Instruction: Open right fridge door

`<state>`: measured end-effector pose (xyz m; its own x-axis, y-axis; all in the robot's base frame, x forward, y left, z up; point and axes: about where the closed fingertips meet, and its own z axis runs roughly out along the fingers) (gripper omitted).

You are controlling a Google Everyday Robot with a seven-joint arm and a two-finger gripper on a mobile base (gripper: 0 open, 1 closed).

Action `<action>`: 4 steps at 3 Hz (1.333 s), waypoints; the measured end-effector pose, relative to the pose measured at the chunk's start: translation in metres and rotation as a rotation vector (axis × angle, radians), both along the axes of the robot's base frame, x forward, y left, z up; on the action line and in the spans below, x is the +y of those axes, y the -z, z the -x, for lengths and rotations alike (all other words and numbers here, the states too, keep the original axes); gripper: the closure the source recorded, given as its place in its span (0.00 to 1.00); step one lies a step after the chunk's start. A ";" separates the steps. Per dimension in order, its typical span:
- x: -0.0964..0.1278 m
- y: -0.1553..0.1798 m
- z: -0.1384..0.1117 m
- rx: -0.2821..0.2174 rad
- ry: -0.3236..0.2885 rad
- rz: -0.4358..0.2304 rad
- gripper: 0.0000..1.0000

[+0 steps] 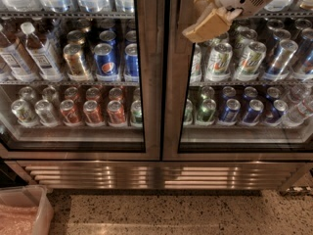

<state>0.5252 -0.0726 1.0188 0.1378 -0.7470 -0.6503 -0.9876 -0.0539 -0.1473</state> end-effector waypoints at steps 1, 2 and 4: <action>0.001 -0.004 -0.002 0.001 0.009 -0.016 1.00; 0.001 -0.004 -0.002 0.001 0.009 -0.016 1.00; 0.001 -0.005 -0.006 0.001 -0.004 -0.017 1.00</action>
Offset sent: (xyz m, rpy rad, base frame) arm -0.2748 -0.0676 -0.0325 0.2804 0.4682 -0.1181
